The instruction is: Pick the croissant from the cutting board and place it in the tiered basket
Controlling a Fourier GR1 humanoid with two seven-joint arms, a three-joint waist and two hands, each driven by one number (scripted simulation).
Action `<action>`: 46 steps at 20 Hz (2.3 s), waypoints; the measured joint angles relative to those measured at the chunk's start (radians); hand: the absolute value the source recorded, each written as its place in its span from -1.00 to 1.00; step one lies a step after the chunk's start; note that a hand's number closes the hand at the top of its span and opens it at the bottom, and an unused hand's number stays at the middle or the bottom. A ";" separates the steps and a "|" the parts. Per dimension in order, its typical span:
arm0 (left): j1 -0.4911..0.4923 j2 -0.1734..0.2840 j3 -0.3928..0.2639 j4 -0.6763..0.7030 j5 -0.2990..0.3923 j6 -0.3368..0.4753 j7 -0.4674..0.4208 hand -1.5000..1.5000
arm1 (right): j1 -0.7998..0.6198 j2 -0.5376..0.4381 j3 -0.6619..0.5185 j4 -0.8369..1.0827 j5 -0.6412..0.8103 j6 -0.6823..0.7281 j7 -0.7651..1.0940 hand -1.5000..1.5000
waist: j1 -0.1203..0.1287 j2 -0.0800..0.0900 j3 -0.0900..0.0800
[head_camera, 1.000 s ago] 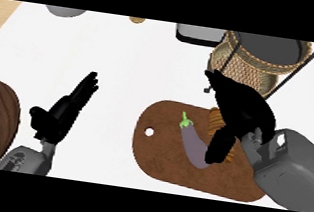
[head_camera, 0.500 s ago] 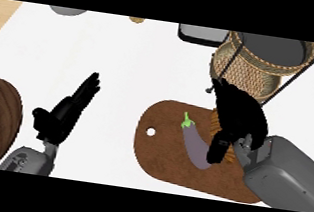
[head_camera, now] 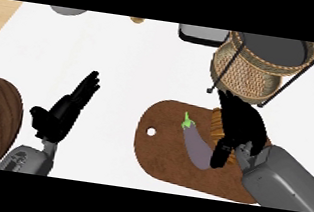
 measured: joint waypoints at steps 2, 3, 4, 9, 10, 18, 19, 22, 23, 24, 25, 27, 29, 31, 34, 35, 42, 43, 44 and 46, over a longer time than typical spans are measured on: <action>0.008 -0.001 0.003 -0.004 -0.005 -0.002 0.004 0.00 | 0.023 0.008 -0.012 0.015 0.025 0.000 -0.007 -1.00 | 0.000 0.000 0.000; 0.016 0.005 0.006 -0.020 -0.004 -0.007 0.011 0.00 | 0.033 0.013 -0.018 0.019 0.037 -0.001 -0.006 -1.00 | 0.001 0.000 0.000; 0.025 0.000 0.002 -0.021 -0.009 -0.009 0.003 0.00 | 0.044 0.023 -0.022 0.022 0.052 -0.002 -0.004 -1.00 | 0.001 0.000 0.000; 0.027 -0.010 0.017 -0.023 -0.024 -0.018 0.004 0.00 | 0.089 0.052 -0.075 0.063 0.103 0.004 -0.034 -1.00 | 0.001 0.000 0.000; 0.016 -0.010 0.025 -0.012 -0.022 -0.027 0.008 0.00 | 0.096 0.063 -0.080 0.070 0.117 0.006 -0.039 -1.00 | 0.001 0.001 0.000; 0.016 -0.041 0.046 -0.025 -0.058 -0.035 0.032 0.00 | 0.157 0.141 -0.152 0.140 0.218 0.039 -0.104 -1.00 | 0.002 0.000 -0.001; 0.032 -0.038 0.046 -0.051 -0.059 -0.041 0.040 0.00 | 0.152 0.157 -0.162 0.154 0.231 0.044 -0.109 -1.00 | 0.002 -0.001 -0.001; 0.036 -0.046 0.059 -0.051 -0.067 -0.053 0.036 0.00 | 0.166 0.176 -0.203 0.188 0.267 0.046 -0.161 1.00 | 0.002 -0.002 -0.003; 0.027 -0.059 0.055 -0.041 -0.077 -0.044 0.035 0.00 | 0.176 0.175 -0.214 0.194 0.270 0.030 -0.195 1.00 | 0.001 -0.002 -0.003; 0.033 -0.063 0.054 -0.033 -0.082 -0.044 0.026 0.00 | 0.182 0.176 -0.221 0.197 0.281 0.009 -0.226 1.00 | 0.001 -0.003 -0.004; 0.035 -0.058 0.061 -0.037 -0.077 -0.054 0.030 0.00 | 0.185 0.179 -0.223 0.191 0.297 -0.002 -0.245 1.00 | 0.000 -0.003 -0.004; 0.033 -0.057 0.067 -0.050 -0.077 -0.061 0.040 0.00 | 0.176 0.198 -0.234 0.212 0.327 -0.030 -0.283 1.00 | 0.001 -0.005 -0.006; 0.022 -0.060 0.079 -0.028 -0.077 -0.075 0.034 0.00 | 0.166 0.218 -0.249 0.231 0.355 -0.037 -0.314 1.00 | 0.001 -0.004 -0.006; 0.020 -0.071 0.083 -0.024 -0.090 -0.073 0.031 0.00 | 0.161 0.237 -0.269 0.250 0.383 -0.043 -0.346 1.00 | 0.001 -0.005 -0.005; 0.025 -0.067 0.102 -0.029 -0.088 -0.094 0.034 0.00 | 0.173 0.258 -0.291 0.245 0.424 -0.043 -0.370 1.00 | 0.002 -0.005 -0.005; 0.026 -0.076 0.101 -0.015 -0.100 -0.090 0.019 0.00 | 0.174 0.269 -0.293 0.241 0.439 -0.041 -0.370 1.00 | 0.001 -0.005 -0.005; 0.048 -0.079 0.109 -0.032 -0.104 -0.076 0.017 0.00 | 0.306 -0.104 -0.514 0.302 0.330 -0.050 -0.738 1.00 | -0.025 0.003 0.003; 0.054 -0.078 0.109 -0.036 -0.104 -0.077 0.015 0.00 | 0.317 -0.156 -0.552 0.334 0.312 -0.056 -0.802 1.00 | -0.024 0.004 0.004; 0.054 -0.074 0.112 -0.039 -0.102 -0.079 0.016 0.00 | 0.323 -0.205 -0.590 0.369 0.296 -0.063 -0.865 1.00 | -0.021 0.006 0.004; 0.044 -0.080 0.106 -0.047 -0.106 -0.075 0.024 0.00 | 0.331 -0.280 -0.663 0.449 0.264 -0.093 -0.994 1.00 | -0.016 0.008 0.005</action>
